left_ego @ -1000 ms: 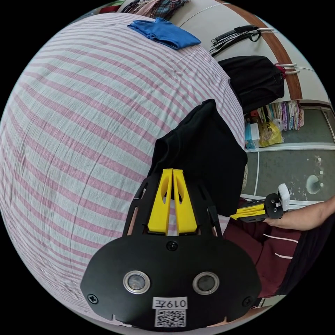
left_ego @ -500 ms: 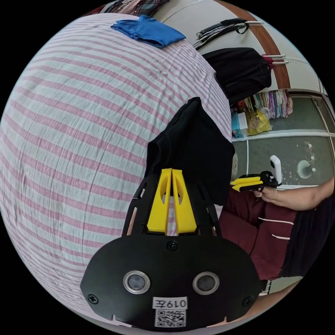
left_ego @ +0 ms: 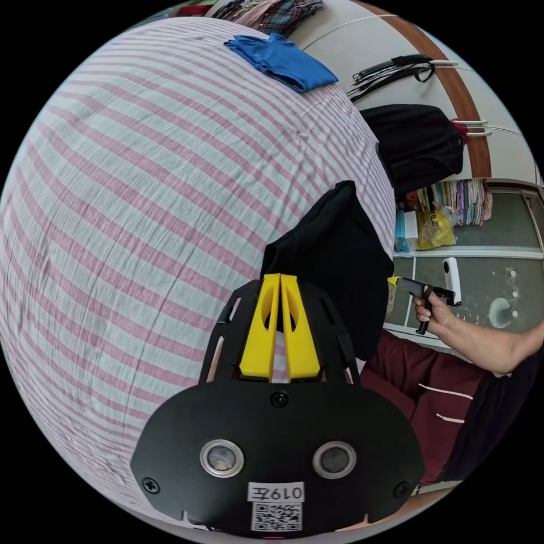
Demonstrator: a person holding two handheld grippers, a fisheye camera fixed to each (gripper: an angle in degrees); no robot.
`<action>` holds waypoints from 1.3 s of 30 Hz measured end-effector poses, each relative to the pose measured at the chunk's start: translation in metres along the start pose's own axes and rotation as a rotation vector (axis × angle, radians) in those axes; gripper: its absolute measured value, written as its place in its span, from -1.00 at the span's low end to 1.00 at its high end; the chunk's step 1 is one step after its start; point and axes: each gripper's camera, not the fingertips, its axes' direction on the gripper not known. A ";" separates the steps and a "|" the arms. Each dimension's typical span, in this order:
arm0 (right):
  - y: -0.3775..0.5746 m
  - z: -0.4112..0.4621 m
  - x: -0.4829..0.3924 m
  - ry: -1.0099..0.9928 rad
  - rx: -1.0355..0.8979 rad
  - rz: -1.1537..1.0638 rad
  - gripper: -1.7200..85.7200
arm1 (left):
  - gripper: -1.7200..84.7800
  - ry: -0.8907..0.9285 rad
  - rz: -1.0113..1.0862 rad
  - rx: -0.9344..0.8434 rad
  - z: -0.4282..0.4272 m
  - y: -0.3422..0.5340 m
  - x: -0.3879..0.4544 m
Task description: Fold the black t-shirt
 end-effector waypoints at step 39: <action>-0.002 -0.109 0.016 0.056 -0.108 -0.228 -0.82 | -0.94 -0.096 0.228 -0.064 0.083 -0.107 0.251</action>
